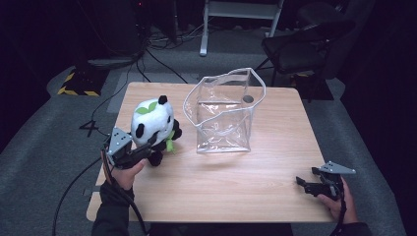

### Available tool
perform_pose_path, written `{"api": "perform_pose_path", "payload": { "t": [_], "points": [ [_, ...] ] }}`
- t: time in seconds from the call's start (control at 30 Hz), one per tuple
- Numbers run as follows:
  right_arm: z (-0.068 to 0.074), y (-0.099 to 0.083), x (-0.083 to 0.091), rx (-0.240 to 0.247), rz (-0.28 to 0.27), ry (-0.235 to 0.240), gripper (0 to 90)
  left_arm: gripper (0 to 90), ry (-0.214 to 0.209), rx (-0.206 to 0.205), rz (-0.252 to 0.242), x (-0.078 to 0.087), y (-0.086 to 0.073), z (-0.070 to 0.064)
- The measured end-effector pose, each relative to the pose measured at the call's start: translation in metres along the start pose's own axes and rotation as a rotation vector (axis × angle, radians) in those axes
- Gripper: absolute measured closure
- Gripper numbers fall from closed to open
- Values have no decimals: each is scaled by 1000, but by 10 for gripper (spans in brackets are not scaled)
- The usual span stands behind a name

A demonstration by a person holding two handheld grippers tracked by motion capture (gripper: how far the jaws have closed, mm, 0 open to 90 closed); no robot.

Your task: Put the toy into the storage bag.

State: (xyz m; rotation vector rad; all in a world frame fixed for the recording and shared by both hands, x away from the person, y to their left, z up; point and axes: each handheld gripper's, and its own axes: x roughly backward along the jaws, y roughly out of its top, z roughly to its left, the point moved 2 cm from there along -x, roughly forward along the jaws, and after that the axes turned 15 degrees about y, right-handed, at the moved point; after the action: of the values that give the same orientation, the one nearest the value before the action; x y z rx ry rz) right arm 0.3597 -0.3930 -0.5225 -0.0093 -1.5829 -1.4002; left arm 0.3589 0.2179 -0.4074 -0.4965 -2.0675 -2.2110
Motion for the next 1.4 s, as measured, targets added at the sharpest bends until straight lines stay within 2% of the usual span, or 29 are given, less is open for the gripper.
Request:
{"api": "perform_pose_path", "payload": {
  "t": [0.13,0.27,0.4,0.57,0.7,0.9,1.07,1.4],
  "points": [
    [0,0,0,-1,-1,0,171,400,5,42,-20,-3,7,4],
    [0,0,0,-1,-1,0,172,399,27,42,-22,-9,15,3],
    [0,0,0,-1,-1,0,172,399,23,51,-34,-17,23,2],
    [0,0,0,-1,-1,0,172,399,25,41,-38,-25,34,-1],
    [0,0,0,-1,-1,0,172,398,34,16,-35,-33,45,-5],
    [0,0,0,-1,-1,0,172,398,39,19,-52,-38,63,-8],
    [0,0,0,-1,-1,1,172,398,39,13,-76,-38,77,-13],
    [0,0,0,-1,-1,0,172,398,45,9,-132,-21,102,-14]
  ]
}}
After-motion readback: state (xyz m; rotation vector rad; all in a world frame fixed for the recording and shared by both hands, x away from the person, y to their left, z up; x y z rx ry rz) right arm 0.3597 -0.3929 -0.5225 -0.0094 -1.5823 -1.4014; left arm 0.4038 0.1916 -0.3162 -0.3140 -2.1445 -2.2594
